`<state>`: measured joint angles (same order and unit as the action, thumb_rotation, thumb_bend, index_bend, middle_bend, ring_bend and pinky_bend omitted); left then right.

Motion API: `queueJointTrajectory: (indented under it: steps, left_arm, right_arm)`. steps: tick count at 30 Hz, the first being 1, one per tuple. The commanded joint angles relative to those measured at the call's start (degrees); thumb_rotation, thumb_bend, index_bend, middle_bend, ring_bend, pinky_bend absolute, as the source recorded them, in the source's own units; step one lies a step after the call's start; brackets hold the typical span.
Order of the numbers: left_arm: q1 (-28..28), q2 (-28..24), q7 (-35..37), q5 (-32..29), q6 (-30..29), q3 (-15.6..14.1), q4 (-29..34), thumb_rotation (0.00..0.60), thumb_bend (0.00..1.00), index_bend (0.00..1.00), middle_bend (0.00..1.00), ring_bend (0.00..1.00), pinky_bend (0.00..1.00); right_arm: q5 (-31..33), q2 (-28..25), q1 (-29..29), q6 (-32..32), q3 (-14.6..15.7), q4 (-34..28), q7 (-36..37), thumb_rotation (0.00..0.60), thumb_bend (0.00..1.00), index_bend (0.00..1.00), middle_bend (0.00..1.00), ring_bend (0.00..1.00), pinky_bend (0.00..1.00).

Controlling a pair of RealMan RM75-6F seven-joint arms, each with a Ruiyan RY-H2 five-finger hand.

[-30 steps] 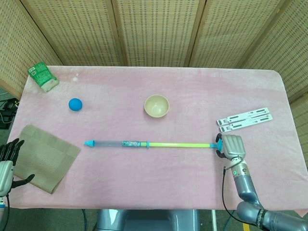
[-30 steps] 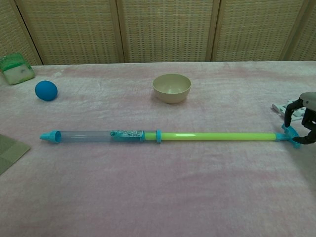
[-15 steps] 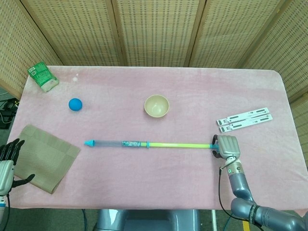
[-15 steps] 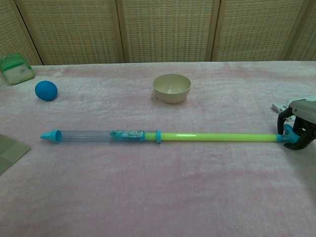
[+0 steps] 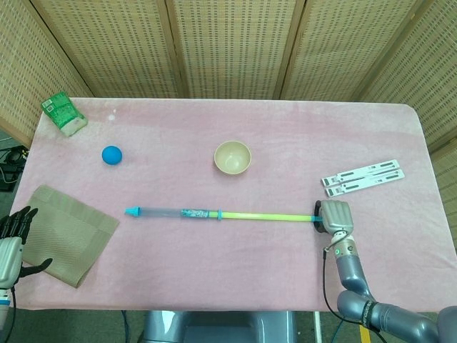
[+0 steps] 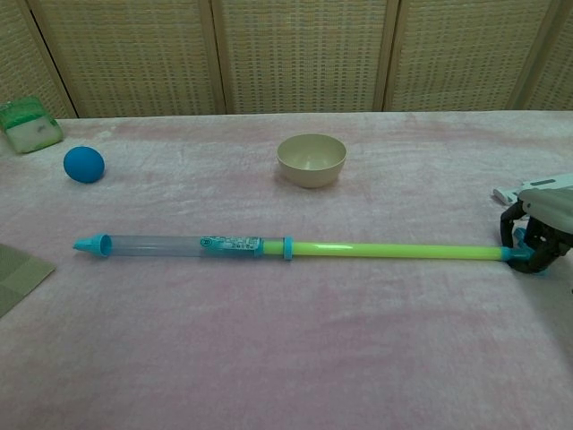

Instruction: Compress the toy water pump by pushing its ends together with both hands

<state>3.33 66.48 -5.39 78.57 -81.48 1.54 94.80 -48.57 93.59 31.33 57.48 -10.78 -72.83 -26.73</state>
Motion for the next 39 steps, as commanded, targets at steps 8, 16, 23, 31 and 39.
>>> queueJointTrajectory:
  steps: [8, 16, 23, 31, 39]
  left_arm:
    - [0.3, 0.2, -0.2, -0.7, 1.0, 0.1, -0.2, 0.6, 0.0, 0.0, 0.0, 0.0, 0.0]
    - [2.2, -1.8, -0.8, -2.6, 3.5, 1.6, 2.2, 0.6, 0.02, 0.0, 0.0, 0.0, 0.0]
    - [5.1, -4.8, -4.1, -4.7, 6.0, 4.0, 6.5, 0.6, 0.02, 0.0, 0.0, 0.0, 0.0]
    - [10.6, -5.9, -9.1, -11.9, 10.3, 8.8, 9.8, 0.6, 0.09, 0.21, 0.45, 0.42, 0.37]
    - [17.9, -3.4, -14.0, -22.4, 16.5, 12.9, 10.3, 0.6, 0.12, 0.37, 0.86, 0.77, 0.67]
  right_arm:
    - [0.2, -2.8, 0.2, 0.6, -1.2, -4.8, -0.1, 0.6, 0.61, 0.82, 1.0, 1.0, 0.64]
    - [6.5, -9.7, 2.5, 0.7, -4.8, -14.7, -4.8, 0.6, 0.62, 0.84, 1.0, 1.0, 0.65]
    - [12.5, -13.9, 5.0, 0.9, -6.5, -20.2, -8.2, 0.6, 0.62, 0.84, 1.0, 1.0, 0.66]
    - [17.5, -17.4, 7.9, 1.4, -7.9, -23.3, -10.3, 0.6, 0.62, 0.84, 1.0, 1.0, 0.66]
    - [22.0, -19.1, 10.5, 1.3, -8.0, -24.4, -11.0, 0.6, 0.62, 0.84, 1.0, 1.0, 0.67]
